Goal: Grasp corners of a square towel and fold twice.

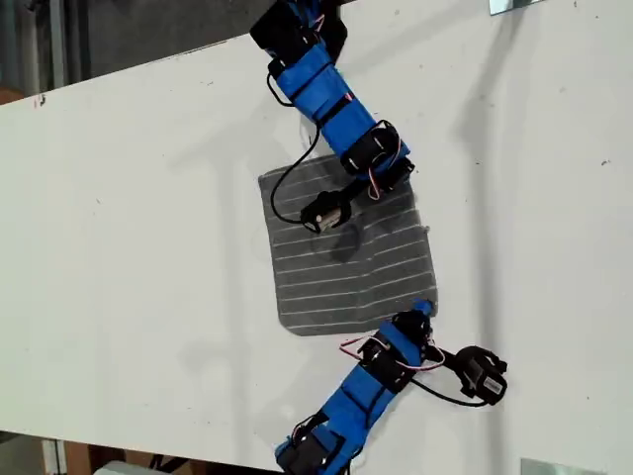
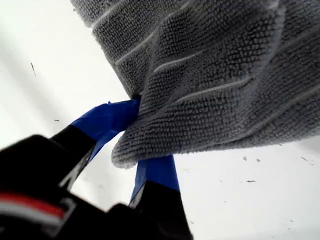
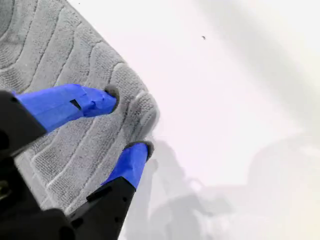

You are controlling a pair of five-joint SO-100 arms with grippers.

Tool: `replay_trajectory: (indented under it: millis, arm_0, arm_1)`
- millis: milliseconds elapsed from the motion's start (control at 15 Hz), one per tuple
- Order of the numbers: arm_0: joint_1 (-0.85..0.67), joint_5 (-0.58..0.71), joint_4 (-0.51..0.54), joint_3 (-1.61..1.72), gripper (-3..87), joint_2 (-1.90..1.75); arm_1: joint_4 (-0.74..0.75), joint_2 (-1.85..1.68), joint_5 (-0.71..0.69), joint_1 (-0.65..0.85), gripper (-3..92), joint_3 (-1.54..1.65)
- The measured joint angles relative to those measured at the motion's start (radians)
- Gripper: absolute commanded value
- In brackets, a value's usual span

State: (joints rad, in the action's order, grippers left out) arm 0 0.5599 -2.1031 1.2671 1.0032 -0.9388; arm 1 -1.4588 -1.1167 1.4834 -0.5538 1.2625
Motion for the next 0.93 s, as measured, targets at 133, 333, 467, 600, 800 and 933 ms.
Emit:
replay_trajectory:
  millis: [133,333,467,600,800,933]
  arm_0:
    - [0.018,-0.018,-0.032,0.0,17.5,0.031]
    - [0.014,0.008,-0.071,0.0,17.8,0.06]
    - [0.002,0.054,-0.074,0.0,18.0,0.064]
    - [-0.025,0.098,-0.054,-0.003,18.1,0.064]
    - [-0.048,0.164,0.011,-0.044,18.0,0.064]
    - [-0.048,0.175,0.02,-0.061,17.8,0.064]
  arm_1:
    - [0.009,0.0,0.0,0.0,-0.1,0.0]
    - [0.009,0.0,0.0,0.0,-0.1,0.0]
    - [0.009,0.0,0.0,0.0,-0.1,0.0]
    - [0.009,0.0,0.0,0.0,-0.1,0.0]
    - [0.015,0.0,-0.002,0.0,-0.1,0.0]
    - [0.018,0.0,-0.002,0.0,-0.1,0.0]
